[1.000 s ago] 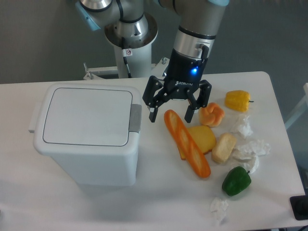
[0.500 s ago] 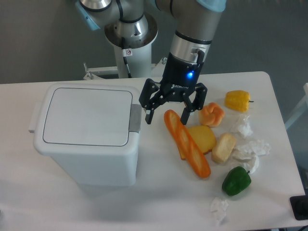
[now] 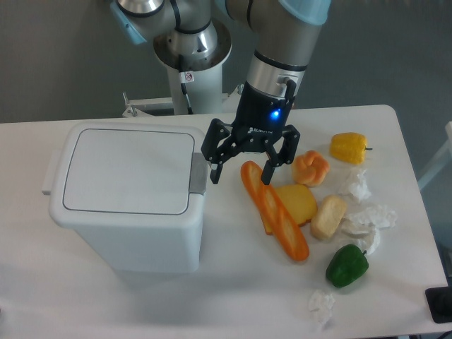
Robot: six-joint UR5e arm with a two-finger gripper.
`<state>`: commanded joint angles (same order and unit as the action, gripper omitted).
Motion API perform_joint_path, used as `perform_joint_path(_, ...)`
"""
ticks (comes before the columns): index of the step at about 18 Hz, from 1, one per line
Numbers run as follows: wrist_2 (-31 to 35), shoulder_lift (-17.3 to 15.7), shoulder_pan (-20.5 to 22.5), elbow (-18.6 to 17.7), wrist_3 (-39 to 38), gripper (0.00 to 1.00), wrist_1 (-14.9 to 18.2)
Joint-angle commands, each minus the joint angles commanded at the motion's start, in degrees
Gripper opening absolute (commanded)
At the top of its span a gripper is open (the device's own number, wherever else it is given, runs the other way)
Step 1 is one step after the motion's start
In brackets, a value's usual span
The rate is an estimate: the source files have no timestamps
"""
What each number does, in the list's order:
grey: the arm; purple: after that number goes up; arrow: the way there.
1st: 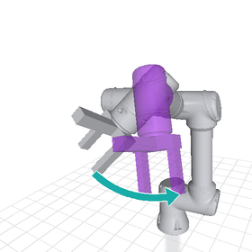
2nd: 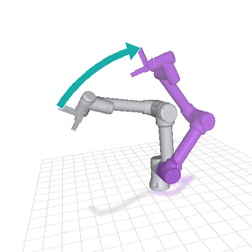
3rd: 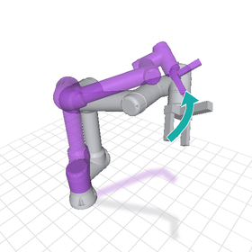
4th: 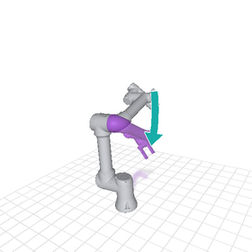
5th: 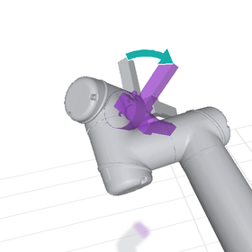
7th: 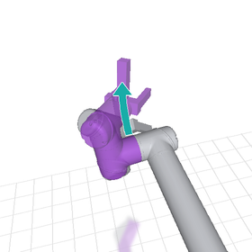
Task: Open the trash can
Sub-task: 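Press the gripper finger down on the grey latch tab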
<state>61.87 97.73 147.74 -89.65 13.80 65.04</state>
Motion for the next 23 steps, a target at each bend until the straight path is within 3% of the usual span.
perform_joint_path(23, 0.0, -0.26, -0.79, -1.23, 0.09, 1.0, -0.26)
